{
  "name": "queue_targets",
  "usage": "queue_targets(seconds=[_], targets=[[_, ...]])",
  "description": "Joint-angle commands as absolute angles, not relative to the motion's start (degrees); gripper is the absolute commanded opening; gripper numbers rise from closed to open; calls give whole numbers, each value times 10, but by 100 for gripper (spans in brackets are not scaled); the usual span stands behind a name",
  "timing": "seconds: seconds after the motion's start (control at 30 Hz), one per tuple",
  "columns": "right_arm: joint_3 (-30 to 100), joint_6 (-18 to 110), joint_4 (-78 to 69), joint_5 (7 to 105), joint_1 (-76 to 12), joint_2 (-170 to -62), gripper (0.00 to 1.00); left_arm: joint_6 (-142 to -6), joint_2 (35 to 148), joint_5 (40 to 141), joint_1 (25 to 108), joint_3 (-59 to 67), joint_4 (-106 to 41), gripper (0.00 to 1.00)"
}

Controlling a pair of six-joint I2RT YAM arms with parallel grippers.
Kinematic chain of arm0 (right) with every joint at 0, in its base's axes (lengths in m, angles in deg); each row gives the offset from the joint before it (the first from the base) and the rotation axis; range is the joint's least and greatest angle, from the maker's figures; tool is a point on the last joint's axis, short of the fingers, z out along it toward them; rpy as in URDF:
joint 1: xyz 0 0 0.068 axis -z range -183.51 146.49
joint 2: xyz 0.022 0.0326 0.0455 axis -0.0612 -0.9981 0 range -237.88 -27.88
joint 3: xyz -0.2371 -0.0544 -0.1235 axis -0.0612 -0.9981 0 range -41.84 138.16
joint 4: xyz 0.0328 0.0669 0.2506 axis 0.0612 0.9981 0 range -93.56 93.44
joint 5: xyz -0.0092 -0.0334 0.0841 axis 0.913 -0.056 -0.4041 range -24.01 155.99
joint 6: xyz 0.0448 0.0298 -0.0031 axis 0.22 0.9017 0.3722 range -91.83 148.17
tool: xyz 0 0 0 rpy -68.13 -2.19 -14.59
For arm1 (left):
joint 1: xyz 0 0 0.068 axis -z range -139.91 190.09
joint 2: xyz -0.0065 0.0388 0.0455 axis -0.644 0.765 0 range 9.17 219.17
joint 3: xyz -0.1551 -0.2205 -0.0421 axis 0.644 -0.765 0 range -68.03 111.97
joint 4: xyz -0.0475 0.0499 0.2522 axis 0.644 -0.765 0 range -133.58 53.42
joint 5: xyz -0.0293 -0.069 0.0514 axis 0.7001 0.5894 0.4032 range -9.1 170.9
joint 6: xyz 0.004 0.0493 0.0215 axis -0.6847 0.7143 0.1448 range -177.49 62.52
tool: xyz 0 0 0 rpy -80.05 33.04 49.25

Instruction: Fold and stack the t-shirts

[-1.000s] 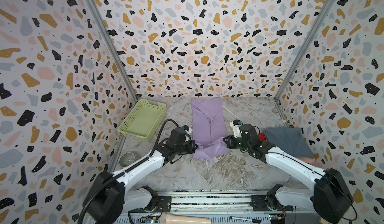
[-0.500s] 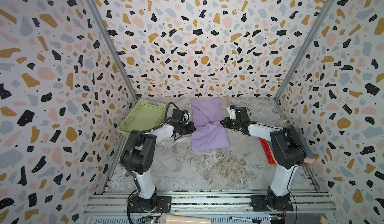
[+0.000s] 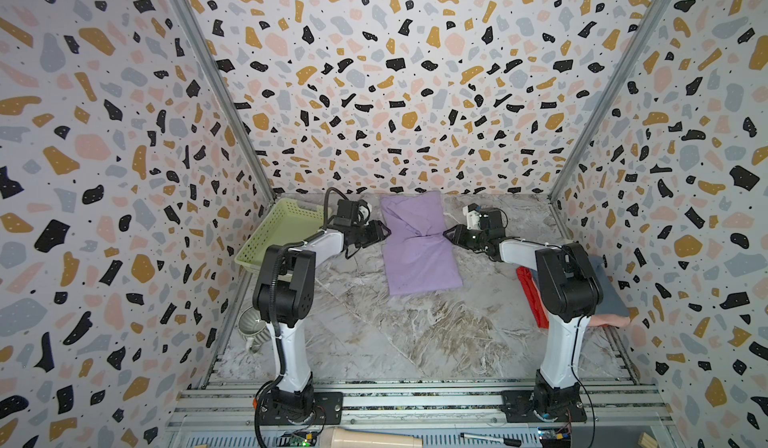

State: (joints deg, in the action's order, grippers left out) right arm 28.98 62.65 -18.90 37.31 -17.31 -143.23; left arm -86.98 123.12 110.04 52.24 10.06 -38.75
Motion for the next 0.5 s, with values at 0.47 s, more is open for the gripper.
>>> queue_targets(seconds=[0.47], targets=[[24, 591, -105, 394, -175, -1173, 63, -909, 957, 1005, 611, -209, -360, 66]])
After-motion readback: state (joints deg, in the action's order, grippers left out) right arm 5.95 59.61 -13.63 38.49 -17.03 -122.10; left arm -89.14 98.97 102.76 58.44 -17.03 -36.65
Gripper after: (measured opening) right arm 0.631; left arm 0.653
